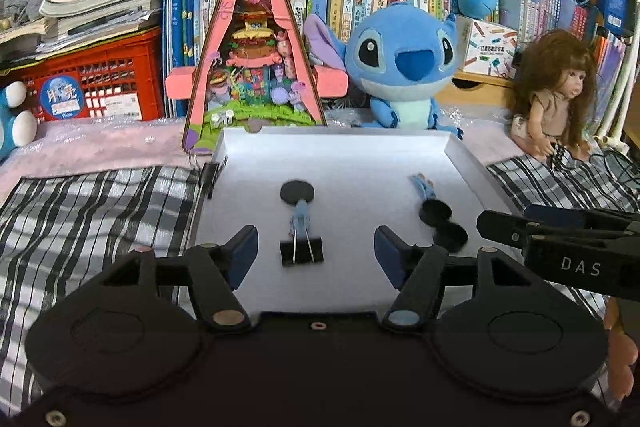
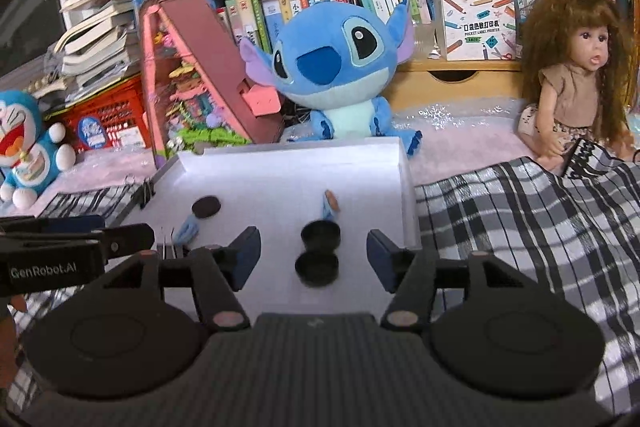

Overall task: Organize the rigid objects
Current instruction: 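Open the left tool to release the cap while the right tool releases the figure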

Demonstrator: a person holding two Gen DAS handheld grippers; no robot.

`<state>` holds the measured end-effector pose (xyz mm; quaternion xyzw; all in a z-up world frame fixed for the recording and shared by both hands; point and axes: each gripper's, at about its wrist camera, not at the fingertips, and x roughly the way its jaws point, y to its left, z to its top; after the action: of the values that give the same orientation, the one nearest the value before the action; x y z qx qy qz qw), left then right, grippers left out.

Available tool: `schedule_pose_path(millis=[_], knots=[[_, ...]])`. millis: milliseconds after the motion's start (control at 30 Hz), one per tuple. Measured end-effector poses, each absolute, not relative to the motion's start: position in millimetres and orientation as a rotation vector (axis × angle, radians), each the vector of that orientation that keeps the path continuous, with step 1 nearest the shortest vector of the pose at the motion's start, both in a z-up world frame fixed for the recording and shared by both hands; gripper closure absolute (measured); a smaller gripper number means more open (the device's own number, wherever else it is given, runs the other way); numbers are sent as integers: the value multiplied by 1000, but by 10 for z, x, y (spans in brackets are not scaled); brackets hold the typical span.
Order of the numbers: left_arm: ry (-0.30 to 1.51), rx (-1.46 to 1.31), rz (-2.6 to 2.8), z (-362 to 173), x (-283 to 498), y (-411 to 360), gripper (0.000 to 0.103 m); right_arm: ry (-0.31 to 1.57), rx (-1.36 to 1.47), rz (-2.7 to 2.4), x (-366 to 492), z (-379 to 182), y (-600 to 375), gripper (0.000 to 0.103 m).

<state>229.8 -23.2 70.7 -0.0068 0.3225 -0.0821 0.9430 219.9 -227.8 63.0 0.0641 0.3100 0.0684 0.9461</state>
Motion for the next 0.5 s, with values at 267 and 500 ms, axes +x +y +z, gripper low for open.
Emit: schedule_pose_path(millis=[267,500], knots=[[660,-17,-174,626,1949,-190,40,611,116,143,1855,609,-2293,21],[645,-15,-198,598,1678,-164,39,579,71,162,1586,640,-2264,14]])
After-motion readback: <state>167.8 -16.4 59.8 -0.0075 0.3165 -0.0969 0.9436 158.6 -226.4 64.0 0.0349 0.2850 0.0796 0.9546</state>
